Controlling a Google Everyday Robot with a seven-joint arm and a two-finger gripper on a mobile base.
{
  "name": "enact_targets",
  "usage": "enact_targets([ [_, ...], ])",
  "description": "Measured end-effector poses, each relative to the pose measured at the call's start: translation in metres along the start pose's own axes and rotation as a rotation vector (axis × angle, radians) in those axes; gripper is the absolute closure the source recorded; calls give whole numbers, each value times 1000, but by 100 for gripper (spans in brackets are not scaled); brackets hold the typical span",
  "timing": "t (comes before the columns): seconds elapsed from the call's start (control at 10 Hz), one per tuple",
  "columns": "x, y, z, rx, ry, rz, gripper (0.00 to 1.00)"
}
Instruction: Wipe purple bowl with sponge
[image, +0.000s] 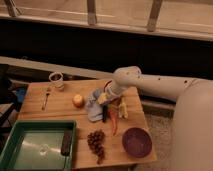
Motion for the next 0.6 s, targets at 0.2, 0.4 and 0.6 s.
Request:
enact_targets([
  [0.2, -1, 2, 1, -1, 1, -4, 100],
  [0.4, 0, 1, 1, 0, 1, -2, 100],
  [0.6, 6, 4, -7, 18, -8, -1, 100],
])
